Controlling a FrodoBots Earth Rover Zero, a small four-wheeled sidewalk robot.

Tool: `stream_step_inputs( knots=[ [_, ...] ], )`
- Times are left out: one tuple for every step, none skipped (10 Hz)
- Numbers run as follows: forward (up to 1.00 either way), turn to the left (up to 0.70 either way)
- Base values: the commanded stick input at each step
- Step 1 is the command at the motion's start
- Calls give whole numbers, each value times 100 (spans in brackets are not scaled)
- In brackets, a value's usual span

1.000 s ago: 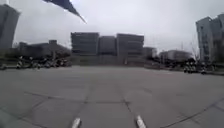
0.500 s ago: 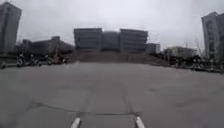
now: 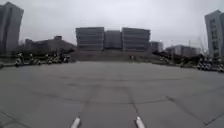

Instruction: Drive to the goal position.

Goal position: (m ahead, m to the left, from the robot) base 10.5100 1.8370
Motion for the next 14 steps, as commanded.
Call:
stream_step_inputs(
  knots=[
    [100, 0],
    [100, 0],
    [100, 0],
    [100, 0],
    [100, 0],
    [100, 0],
    [100, 0],
    [100, 0],
    [100, 0],
    [100, 0],
    [100, 0],
    [100, 0],
    [100, 0],
    [100, 0]
  ],
)
